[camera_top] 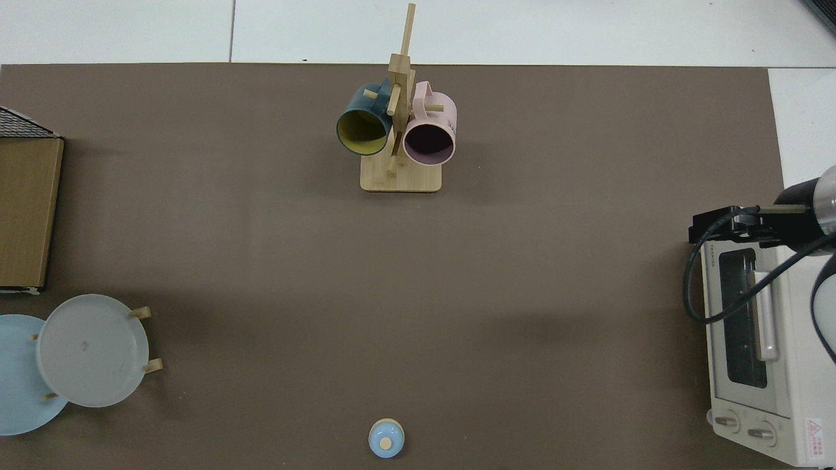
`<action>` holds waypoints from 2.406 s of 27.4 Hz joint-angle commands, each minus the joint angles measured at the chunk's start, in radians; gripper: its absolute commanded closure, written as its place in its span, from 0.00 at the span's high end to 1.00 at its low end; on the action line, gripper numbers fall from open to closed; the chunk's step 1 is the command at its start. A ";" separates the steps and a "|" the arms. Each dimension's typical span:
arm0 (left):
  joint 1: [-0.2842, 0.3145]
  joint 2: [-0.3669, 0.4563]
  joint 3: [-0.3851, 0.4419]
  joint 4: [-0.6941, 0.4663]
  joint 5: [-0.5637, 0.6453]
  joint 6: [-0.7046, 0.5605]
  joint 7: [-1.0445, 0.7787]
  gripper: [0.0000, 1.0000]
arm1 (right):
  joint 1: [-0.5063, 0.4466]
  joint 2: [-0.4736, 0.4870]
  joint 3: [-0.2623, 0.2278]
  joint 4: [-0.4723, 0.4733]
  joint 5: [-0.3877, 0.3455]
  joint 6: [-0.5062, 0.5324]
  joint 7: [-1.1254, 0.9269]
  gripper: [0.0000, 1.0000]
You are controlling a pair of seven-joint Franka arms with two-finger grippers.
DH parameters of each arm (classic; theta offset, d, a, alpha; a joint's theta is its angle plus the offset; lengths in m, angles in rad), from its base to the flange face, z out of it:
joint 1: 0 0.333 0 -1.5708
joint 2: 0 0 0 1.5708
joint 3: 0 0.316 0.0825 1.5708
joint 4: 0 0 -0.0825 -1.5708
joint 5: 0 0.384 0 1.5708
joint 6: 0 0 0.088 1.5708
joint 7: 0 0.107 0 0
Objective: Put markers into pen holder
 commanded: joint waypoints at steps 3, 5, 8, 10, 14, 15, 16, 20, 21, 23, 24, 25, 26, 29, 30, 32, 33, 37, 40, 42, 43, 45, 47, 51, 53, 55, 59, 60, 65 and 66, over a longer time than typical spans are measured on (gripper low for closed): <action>-0.002 0.022 -0.004 0.013 0.018 -0.039 0.010 0.00 | -0.001 -0.028 0.002 -0.034 0.003 0.035 -0.010 1.00; 0.000 0.033 -0.002 0.013 0.019 -0.042 0.004 0.00 | -0.006 -0.023 0.000 -0.031 0.003 0.037 -0.015 1.00; 0.000 0.069 -0.004 0.018 0.019 -0.044 0.003 0.00 | -0.012 -0.025 0.002 -0.031 0.003 0.026 -0.016 1.00; -0.002 0.080 -0.004 0.018 0.019 -0.041 0.001 0.00 | -0.004 -0.025 0.002 -0.031 0.003 0.024 -0.013 1.00; 0.000 0.094 -0.002 0.018 0.021 -0.033 -0.001 0.00 | -0.003 -0.023 0.002 -0.031 0.012 0.024 -0.010 1.00; 0.000 0.103 -0.002 0.019 0.019 -0.030 -0.001 0.00 | -0.003 -0.023 0.002 -0.030 0.012 0.026 -0.009 1.00; -0.002 0.109 -0.002 0.021 0.019 -0.030 -0.001 0.00 | -0.003 -0.023 0.002 -0.030 0.012 0.026 -0.010 1.00; -0.002 0.120 -0.004 0.018 0.022 -0.025 -0.005 0.00 | -0.004 -0.023 0.000 -0.030 0.012 0.028 -0.009 1.00; -0.002 0.122 -0.004 0.018 0.027 -0.027 -0.007 0.04 | -0.004 -0.023 0.002 -0.030 0.012 0.028 -0.009 1.00; -0.003 0.123 -0.004 0.018 0.045 -0.037 -0.007 0.54 | -0.004 -0.022 0.002 -0.030 0.012 0.029 -0.009 1.00; -0.006 0.123 -0.005 0.021 0.054 -0.047 -0.004 1.00 | -0.003 -0.022 0.002 -0.030 0.012 0.029 -0.009 1.00; -0.011 0.123 -0.009 0.021 0.058 -0.054 -0.004 1.00 | -0.003 -0.022 0.002 -0.030 0.012 0.029 -0.009 1.00; -0.018 0.123 -0.009 0.022 0.056 -0.062 -0.004 1.00 | -0.004 -0.022 0.002 -0.030 0.012 0.029 -0.010 1.00; -0.046 0.111 -0.009 0.028 0.056 -0.068 -0.004 1.00 | -0.009 -0.022 0.000 -0.030 0.014 0.029 -0.010 1.00; -0.052 0.106 -0.010 0.030 0.056 -0.070 -0.002 1.00 | -0.009 -0.022 0.000 -0.030 0.012 0.029 -0.010 1.00; -0.069 0.102 -0.013 0.033 0.056 -0.087 -0.004 1.00 | -0.010 -0.022 0.000 -0.030 0.012 0.029 -0.010 1.00; -0.081 0.102 -0.013 0.038 0.056 -0.091 -0.005 1.00 | -0.009 -0.022 0.002 -0.030 0.014 0.029 -0.010 1.00; -0.123 0.096 -0.022 0.058 0.041 -0.096 -0.008 1.00 | -0.006 -0.022 0.002 -0.030 0.014 0.029 -0.010 1.00; -0.133 0.096 -0.074 0.058 -0.002 -0.097 -0.013 1.00 | -0.006 -0.023 0.002 -0.030 0.012 0.029 -0.010 1.00; -0.126 0.096 -0.088 0.056 -0.109 -0.102 -0.027 1.00 | -0.006 -0.022 0.002 -0.030 0.014 0.029 -0.009 1.00; -0.121 0.096 -0.088 0.056 -0.172 -0.100 -0.045 1.00 | -0.006 -0.022 0.002 -0.030 0.012 0.029 -0.009 1.00; -0.109 0.094 -0.088 0.047 -0.304 -0.100 -0.108 1.00 | -0.006 -0.022 0.002 -0.030 0.012 0.029 -0.010 1.00; -0.078 0.073 -0.088 0.016 -0.457 -0.117 -0.210 1.00 | -0.006 -0.022 0.002 -0.030 0.014 0.029 -0.010 1.00; -0.110 0.017 -0.091 -0.074 -0.513 -0.119 -0.344 1.00 | -0.006 -0.022 0.002 -0.030 0.012 0.029 -0.010 1.00; -0.129 0.008 -0.096 -0.100 -0.524 -0.114 -0.413 1.00 | -0.006 -0.022 0.002 -0.030 0.014 0.029 -0.010 1.00; -0.138 -0.009 -0.111 -0.129 -0.551 -0.108 -0.486 1.00 | -0.006 -0.022 0.002 -0.030 0.014 0.029 -0.010 1.00; -0.162 -0.042 -0.133 -0.191 -0.602 -0.088 -0.664 1.00 | -0.006 -0.022 0.000 -0.030 0.012 0.029 -0.010 1.00; -0.175 -0.042 -0.140 -0.189 -0.605 -0.085 -0.704 1.00 | -0.006 -0.022 0.002 -0.030 0.012 0.029 -0.010 1.00; -0.238 -0.041 -0.148 -0.183 -0.645 -0.099 -0.950 1.00 | -0.006 -0.022 0.002 -0.030 0.014 0.029 -0.010 1.00; -0.248 -0.042 -0.148 -0.180 -0.653 -0.108 -1.000 1.00 | -0.006 -0.022 0.002 -0.030 0.014 0.029 -0.010 1.00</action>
